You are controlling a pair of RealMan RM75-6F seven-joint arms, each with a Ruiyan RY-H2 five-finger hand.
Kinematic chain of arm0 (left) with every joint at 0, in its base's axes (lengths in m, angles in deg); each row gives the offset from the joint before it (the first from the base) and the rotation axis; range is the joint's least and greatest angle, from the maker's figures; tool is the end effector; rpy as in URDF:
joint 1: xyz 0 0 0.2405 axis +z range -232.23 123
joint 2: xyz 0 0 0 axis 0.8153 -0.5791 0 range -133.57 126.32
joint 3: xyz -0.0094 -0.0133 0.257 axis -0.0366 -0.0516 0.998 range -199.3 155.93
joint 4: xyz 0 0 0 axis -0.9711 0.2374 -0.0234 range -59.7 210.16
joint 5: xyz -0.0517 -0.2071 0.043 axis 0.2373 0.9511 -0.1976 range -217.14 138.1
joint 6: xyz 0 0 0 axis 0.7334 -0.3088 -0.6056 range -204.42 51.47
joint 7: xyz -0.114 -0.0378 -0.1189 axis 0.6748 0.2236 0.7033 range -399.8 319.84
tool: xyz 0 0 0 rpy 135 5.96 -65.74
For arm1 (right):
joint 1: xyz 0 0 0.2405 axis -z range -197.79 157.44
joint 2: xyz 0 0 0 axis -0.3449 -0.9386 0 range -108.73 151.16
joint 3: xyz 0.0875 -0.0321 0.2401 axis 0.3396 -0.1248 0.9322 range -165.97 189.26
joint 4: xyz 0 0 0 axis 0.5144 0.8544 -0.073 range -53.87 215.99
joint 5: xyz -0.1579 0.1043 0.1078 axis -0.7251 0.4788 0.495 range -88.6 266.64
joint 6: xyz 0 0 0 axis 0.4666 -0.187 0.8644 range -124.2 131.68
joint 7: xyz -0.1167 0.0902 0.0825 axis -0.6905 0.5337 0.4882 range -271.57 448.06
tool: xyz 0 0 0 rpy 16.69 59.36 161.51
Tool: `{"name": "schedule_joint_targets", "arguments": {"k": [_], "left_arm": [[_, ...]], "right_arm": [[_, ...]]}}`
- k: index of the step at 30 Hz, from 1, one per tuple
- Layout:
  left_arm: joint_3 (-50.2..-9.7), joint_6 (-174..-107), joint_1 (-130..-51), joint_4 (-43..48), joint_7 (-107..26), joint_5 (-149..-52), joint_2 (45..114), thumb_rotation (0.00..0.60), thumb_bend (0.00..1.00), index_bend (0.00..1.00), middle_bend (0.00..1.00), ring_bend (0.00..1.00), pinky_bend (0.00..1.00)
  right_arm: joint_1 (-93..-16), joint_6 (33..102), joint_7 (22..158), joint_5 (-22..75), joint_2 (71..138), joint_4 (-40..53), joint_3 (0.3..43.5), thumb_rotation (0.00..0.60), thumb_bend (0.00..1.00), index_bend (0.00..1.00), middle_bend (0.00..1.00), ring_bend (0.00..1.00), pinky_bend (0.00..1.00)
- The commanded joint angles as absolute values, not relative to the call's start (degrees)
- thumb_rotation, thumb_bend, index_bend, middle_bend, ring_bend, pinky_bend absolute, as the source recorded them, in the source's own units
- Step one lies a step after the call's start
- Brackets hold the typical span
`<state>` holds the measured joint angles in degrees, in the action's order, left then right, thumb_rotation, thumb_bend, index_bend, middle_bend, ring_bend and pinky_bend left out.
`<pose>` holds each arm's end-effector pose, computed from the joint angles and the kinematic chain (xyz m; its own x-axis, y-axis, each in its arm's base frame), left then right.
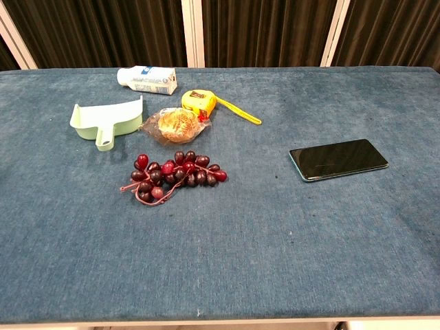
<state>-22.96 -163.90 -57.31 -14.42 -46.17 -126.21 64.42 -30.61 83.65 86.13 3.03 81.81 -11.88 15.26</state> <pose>-0.3235 0.1889 0.1355 0.4752 0.0065 0.8798 0.8797 0.0138 -0.4753 -0.3012 -0.2397 0.1602 0.4780 -0.0286 0.8779 -0.8754 -0.0978 0.4735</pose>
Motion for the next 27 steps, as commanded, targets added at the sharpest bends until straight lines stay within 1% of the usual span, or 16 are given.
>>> {"name": "schedule_joint_targets", "arguments": {"k": [1, 4, 8, 11, 14, 20, 24, 27], "left_arm": [[-22.94, -163.87, -57.3, -14.42, -46.02, -126.21, 64.36, 0.6, 0.14, 0.09, 0.07, 0.02, 0.0], [-22.91, -163.94, -57.28, -14.39, -45.9, -126.34, 64.33, 0.6, 0.14, 0.09, 0.07, 0.02, 0.0], [-22.9, -164.17, -57.29, -14.55, -45.86, -126.67, 64.33, 0.6, 0.14, 0.09, 0.07, 0.02, 0.0], [-22.98, -164.34, -57.28, -14.65, -45.84, -126.77, 64.43, 0.6, 0.14, 0.09, 0.07, 0.02, 0.0], [-22.98, -164.2, -57.31, -14.79, -46.11, -126.66, 64.58, 0.6, 0.14, 0.09, 0.07, 0.02, 0.0], [-22.94, -163.89, -57.24, -15.15, -46.67, -126.19, 64.59, 0.6, 0.14, 0.09, 0.07, 0.02, 0.0], [-23.0, -163.71, -57.24, -15.35, -46.97, -125.87, 64.42, 0.6, 0.14, 0.09, 0.07, 0.02, 0.0], [-23.04, -163.52, -57.27, -15.48, -47.14, -125.67, 64.34, 0.6, 0.14, 0.09, 0.07, 0.02, 0.0]], "right_arm": [[-30.91, 83.11, 85.55, 2.89, 82.12, -11.99, 15.18, 0.6, 0.09, 0.05, 0.06, 0.0, 0.0], [-31.96, 81.71, 84.34, 2.34, 82.91, -11.96, 15.13, 0.6, 0.09, 0.08, 0.06, 0.0, 0.0], [-35.12, 77.31, 84.45, 1.86, 84.57, -12.63, 15.51, 0.6, 0.09, 0.18, 0.06, 0.0, 0.0], [-38.49, 72.85, 82.24, 2.65, 87.56, -11.15, 16.41, 0.6, 0.13, 0.24, 0.06, 0.0, 0.0], [-42.32, 67.28, 79.0, 4.35, 92.02, -8.93, 17.08, 0.6, 0.17, 0.27, 0.06, 0.0, 0.0], [-47.54, 59.89, 74.72, 7.58, 99.72, -2.88, 17.67, 0.6, 0.22, 0.3, 0.06, 0.0, 0.0], [-49.54, 58.01, 73.58, 8.94, 103.67, 1.1, 18.07, 0.6, 0.26, 0.31, 0.06, 0.0, 0.0], [-50.56, 57.2, 73.71, 9.79, 105.77, 3.47, 18.33, 0.6, 0.3, 0.33, 0.06, 0.0, 0.0]]}}
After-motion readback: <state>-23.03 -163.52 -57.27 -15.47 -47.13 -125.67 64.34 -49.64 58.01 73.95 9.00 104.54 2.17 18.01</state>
